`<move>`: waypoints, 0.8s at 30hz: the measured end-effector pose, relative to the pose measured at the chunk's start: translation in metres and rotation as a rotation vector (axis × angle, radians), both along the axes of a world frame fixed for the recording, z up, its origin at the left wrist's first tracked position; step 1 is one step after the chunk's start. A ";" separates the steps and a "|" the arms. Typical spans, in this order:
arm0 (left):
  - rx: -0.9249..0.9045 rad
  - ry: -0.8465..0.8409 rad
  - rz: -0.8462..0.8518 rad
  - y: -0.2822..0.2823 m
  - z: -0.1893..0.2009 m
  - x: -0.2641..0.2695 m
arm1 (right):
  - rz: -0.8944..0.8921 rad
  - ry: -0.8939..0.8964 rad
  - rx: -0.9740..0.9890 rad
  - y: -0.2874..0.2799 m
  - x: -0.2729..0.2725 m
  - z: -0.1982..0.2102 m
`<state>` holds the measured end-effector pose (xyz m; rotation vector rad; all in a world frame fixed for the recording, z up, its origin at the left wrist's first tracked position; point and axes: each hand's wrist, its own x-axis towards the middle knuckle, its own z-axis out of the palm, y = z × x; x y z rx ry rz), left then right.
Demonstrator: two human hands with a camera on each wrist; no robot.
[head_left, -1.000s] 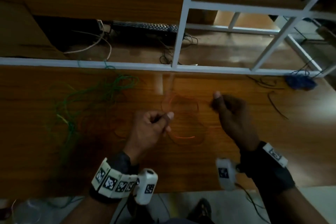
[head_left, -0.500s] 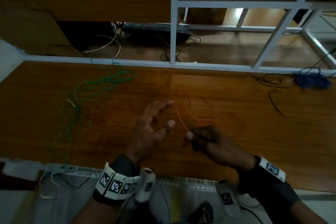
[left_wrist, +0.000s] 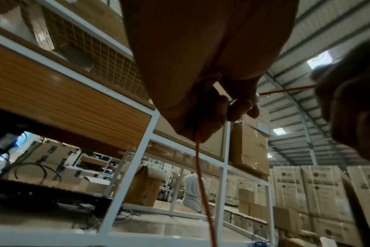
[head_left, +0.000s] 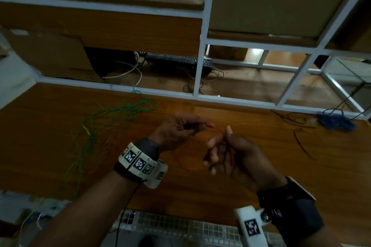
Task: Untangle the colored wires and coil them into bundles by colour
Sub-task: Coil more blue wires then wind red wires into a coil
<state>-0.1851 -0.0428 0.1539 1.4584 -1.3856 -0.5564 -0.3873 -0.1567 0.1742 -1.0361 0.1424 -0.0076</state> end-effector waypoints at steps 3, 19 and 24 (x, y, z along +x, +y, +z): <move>-0.060 0.208 -0.123 -0.007 -0.009 -0.002 | -0.042 -0.027 0.053 0.003 0.008 0.013; -0.047 0.016 0.033 -0.018 -0.002 0.036 | -0.141 0.130 -0.059 -0.015 0.022 0.019; 0.020 -0.015 0.001 -0.029 -0.004 0.035 | 0.021 0.115 0.117 -0.017 0.026 0.012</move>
